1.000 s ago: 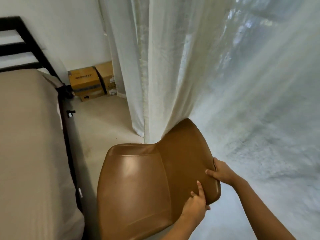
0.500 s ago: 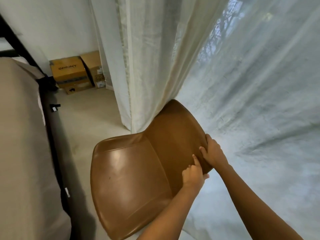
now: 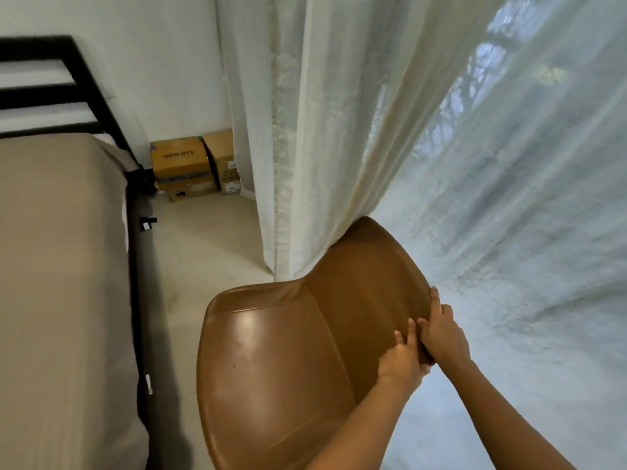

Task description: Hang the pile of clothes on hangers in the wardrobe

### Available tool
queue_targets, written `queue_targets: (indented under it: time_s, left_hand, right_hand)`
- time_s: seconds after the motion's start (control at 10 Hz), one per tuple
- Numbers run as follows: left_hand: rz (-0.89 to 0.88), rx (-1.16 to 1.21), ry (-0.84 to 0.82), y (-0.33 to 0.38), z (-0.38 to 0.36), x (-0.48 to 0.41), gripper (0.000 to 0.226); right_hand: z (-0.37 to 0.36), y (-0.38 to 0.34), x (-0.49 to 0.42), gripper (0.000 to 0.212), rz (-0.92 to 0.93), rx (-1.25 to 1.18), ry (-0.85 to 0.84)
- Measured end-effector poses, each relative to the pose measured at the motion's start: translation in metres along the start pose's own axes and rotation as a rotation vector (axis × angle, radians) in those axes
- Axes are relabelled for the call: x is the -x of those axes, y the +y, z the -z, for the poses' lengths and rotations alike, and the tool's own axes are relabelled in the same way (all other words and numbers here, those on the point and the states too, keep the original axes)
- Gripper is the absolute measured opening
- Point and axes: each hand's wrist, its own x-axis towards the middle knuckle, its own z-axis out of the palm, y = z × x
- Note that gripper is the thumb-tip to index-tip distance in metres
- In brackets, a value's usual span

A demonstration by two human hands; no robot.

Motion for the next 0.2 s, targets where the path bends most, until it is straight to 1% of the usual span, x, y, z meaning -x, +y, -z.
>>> queue_targets:
  time_s: [0.1, 0.2]
  left_hand:
    - [0.038, -0.081, -0.084, -0.011, 0.001, 0.028, 0.081]
    - [0.031, -0.184, -0.201, -0.012, 0.005, 0.068, 0.083]
  right_hand:
    - [0.007, -0.009, 0.010, 0.065, -0.017, -0.029, -0.015]
    - [0.001, 0.002, 0.017, 0.065, -0.092, 0.007, -0.027]
